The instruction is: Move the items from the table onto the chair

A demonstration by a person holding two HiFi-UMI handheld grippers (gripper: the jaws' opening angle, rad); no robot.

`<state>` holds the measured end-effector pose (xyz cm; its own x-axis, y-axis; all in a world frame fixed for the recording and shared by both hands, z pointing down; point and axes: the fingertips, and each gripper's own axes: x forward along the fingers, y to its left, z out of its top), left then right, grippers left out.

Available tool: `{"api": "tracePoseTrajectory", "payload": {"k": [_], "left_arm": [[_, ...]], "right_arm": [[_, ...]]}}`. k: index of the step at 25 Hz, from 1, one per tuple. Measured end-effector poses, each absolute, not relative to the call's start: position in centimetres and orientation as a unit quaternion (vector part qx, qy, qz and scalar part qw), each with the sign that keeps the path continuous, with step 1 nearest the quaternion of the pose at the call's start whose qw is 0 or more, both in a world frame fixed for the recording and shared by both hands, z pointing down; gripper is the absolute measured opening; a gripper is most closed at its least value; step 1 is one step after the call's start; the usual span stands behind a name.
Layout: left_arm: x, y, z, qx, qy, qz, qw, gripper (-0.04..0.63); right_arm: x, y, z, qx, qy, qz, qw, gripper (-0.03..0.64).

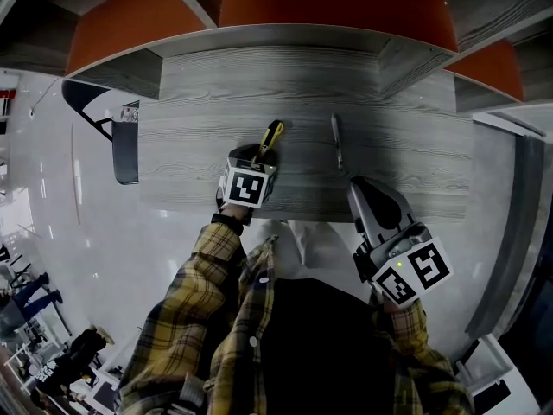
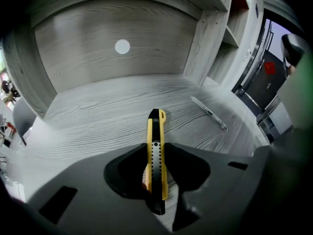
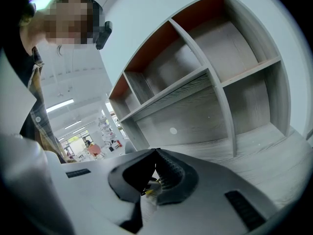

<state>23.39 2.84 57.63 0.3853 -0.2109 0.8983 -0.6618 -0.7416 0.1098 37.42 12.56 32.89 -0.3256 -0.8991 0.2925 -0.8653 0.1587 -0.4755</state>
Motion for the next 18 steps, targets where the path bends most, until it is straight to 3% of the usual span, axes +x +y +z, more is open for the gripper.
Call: {"api": "tracePoseTrajectory", "payload": {"k": [9,18], "left_arm": [[20.2,2.9,52.3,0.807,-0.323,0.411,0.274,0.117],[11.1,1.1,45.5,0.803,-0.403,0.297,0.323,0.117]], "right_arm": [[35.6,11.5,31.7,-0.542,0.793,-0.276,0.03,0.018],[28.9,8.9,30.7,-0.471,0.839,-0.271,0.004,0.018]]}}
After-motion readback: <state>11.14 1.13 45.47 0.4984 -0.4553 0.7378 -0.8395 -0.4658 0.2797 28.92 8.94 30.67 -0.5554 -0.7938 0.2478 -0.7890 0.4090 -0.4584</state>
